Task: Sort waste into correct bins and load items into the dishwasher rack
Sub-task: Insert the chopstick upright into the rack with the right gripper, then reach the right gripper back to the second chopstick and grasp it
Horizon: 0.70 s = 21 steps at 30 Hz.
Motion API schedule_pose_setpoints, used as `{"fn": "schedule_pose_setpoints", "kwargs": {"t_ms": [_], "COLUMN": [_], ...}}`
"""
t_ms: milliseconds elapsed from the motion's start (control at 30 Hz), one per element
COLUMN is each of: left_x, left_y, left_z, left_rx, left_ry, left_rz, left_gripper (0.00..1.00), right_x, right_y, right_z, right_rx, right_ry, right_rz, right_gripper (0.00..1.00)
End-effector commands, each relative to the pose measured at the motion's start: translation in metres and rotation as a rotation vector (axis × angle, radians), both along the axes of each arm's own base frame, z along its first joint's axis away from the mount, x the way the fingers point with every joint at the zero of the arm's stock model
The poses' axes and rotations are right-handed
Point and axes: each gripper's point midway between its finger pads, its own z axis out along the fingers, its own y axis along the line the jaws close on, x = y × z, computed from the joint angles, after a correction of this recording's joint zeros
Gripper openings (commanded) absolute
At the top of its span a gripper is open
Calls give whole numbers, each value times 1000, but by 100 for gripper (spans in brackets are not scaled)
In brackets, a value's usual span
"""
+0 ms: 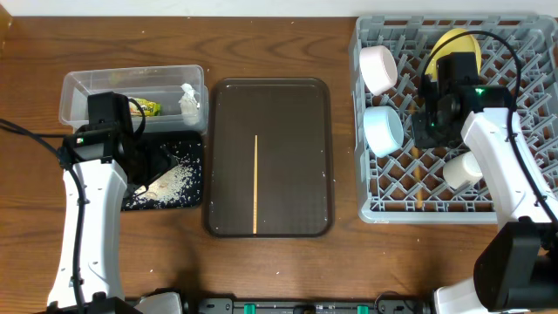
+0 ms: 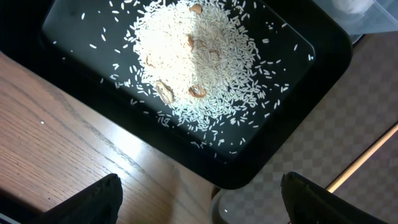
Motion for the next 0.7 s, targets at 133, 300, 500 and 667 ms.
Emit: {"fn": "schedule_pose_setpoints", "kwargs": {"t_ms": [133,300,500,667], "left_x": [-2,-2,-2,-2], "left_y": [2,2,2,2], "left_z": [-1,-1,-1,-1], "left_rx": [2,2,3,3], "left_ry": [7,7,7,7], "left_rz": [13,13,13,13], "left_gripper": [84,84,84,84], "right_x": [11,32,38,15], "right_y": [1,44,163,232], "right_z": [5,34,66,57], "right_rx": [-3,102,407,437], "right_ry": [-46,-139,-233,-201], "right_rz": [-2,61,270,378], "right_gripper": [49,53,56,58]}}
